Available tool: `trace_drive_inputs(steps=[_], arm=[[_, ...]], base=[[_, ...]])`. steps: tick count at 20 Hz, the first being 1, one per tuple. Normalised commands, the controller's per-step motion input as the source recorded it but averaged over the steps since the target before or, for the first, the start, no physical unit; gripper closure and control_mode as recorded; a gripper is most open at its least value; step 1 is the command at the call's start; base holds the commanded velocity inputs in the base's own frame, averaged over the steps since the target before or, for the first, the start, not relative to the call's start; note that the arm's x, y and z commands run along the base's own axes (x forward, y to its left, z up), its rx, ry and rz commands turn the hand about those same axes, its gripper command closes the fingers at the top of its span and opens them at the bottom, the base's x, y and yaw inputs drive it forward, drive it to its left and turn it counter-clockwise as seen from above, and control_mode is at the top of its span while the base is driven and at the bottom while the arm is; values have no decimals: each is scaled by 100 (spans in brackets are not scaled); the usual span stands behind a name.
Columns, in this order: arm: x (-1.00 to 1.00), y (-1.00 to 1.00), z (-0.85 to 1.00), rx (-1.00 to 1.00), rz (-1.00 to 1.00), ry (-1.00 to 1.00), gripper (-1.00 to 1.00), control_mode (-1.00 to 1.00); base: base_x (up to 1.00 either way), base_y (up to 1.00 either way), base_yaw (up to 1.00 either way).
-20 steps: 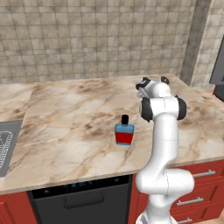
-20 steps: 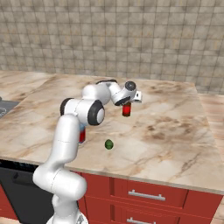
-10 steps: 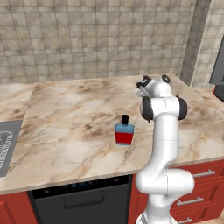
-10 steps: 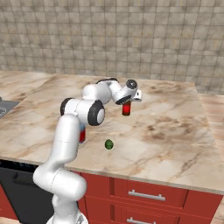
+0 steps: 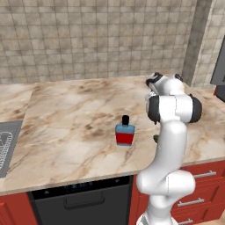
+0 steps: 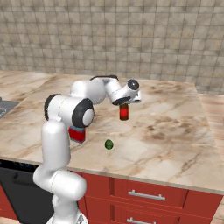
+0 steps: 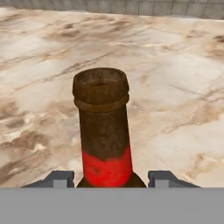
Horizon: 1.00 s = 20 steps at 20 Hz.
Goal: Place the liquor and beer on the top shelf of the fridge to keep them out of children's reach, and place the avocado on lower shelves for easy access.
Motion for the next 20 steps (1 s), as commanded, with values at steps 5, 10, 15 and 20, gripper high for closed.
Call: trace_drive_inputs(steps=[5, 10, 15, 20], arm=[[-100, 5, 80, -4, 14, -4, 100, -100], [-97, 0, 100, 0, 9, -14, 100, -100], [-100, 0, 74, 0, 11, -5, 100, -100], [-100, 3, 62, 2, 8, 0, 100, -100]], base=[[0, 0, 0], [0, 0, 0], [0, 0, 0], [0, 0, 0]])
